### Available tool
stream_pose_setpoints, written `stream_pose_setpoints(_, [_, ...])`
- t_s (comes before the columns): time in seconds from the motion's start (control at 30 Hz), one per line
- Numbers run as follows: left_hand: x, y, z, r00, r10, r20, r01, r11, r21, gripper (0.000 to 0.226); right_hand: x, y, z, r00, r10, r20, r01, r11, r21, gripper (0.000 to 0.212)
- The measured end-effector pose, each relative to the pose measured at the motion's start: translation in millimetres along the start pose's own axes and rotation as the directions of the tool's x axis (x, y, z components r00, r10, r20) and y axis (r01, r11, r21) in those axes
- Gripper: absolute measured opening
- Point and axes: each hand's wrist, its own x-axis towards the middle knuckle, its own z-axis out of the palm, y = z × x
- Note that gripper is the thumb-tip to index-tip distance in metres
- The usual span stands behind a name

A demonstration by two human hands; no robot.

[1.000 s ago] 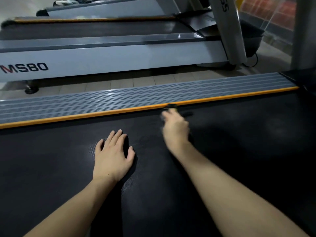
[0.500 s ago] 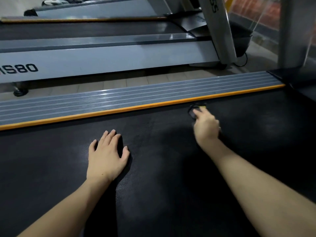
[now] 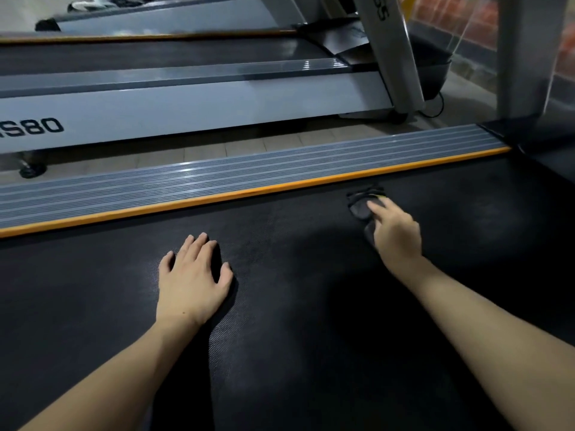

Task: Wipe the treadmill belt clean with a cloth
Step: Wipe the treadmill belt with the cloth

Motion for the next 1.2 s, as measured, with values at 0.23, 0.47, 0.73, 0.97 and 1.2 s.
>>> stream_pose_setpoints(0.23, [-0.2,0.4,-1.5,1.0,0.009,0.006,-0.009,1.0,0.004,0.064,-73.9,-171.4,20.7,0.981,-0.16,0.113,0.14,0.976,0.168,0.021])
stream_pose_setpoints(0.47, [-1.4,-1.8,-2.4,1.0,0.012,0.005,-0.012,1.0,0.005,0.065,-56.5,-85.4,4.4,0.952,-0.298,0.068,0.28,0.94,0.192,0.046])
stream_pose_setpoints(0.73, [0.7,-0.4,0.0,1.0,0.006,0.007,-0.006,1.0,-0.001,0.056,-61.6,-117.2,8.6,1.0,0.017,0.019,-0.018,0.997,0.074,0.019])
stream_pose_setpoints(0.97, [0.4,-3.3,-0.3,1.0,0.018,0.0,-0.018,1.0,0.014,0.06,-85.7,-156.8,13.7,0.924,-0.352,0.147,0.286,0.895,0.344,0.037])
stream_pose_setpoints(1.2, [0.4,-0.5,0.0,1.0,0.003,-0.005,-0.003,1.0,-0.003,0.052,-47.5,-17.7,-20.1,0.997,-0.003,0.078,-0.011,0.984,0.178,0.062])
